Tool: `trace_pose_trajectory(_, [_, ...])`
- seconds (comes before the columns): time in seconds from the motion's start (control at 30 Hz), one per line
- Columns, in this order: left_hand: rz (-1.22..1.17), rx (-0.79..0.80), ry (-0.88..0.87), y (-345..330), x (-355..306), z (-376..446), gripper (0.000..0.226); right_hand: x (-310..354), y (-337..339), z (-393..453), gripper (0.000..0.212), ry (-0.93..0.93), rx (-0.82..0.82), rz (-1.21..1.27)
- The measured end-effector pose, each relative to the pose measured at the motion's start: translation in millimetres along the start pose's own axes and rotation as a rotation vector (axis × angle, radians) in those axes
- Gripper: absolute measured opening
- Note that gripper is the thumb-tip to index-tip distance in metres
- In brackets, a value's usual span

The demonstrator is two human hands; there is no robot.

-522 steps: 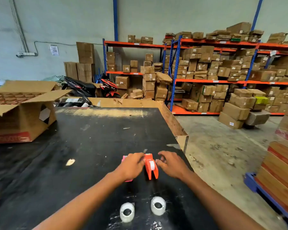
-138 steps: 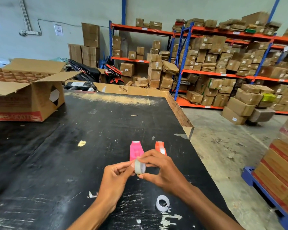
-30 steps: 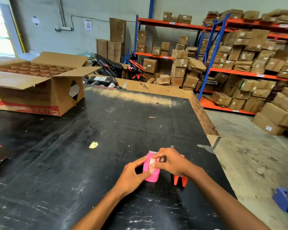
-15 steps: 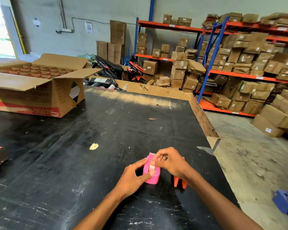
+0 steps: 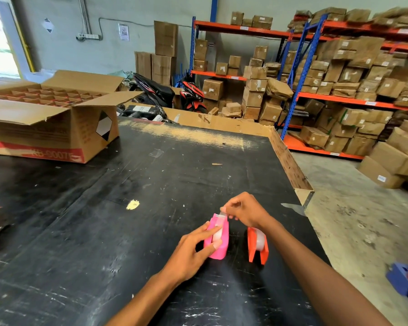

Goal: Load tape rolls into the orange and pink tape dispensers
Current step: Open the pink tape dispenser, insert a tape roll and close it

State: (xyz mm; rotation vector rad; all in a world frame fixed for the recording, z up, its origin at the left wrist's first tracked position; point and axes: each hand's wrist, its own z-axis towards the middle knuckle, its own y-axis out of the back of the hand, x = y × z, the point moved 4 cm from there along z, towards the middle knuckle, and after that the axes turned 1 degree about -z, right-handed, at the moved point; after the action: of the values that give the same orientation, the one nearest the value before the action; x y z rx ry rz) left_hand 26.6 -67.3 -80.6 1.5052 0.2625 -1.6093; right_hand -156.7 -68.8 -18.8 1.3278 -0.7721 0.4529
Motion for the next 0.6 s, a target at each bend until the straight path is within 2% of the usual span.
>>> trace_pose_trajectory(0.13, [-0.021, -0.006, -0.008, 1, 4, 2, 0.042, -3, -7, 13, 0.018, -0.131, 0.081, 0.025])
trace_pose_trajectory(0.33, [-0.022, -0.027, -0.018, 0, 6, 3, 0.044, -3, -11, 25, 0.025, -0.333, 0.3, 0.066])
trace_pose_trajectory(0.6, [0.002, -0.016, -0.007, 2, 4, 4, 0.047, 0, -17, 28, 0.023, -0.404, 0.276, -0.082])
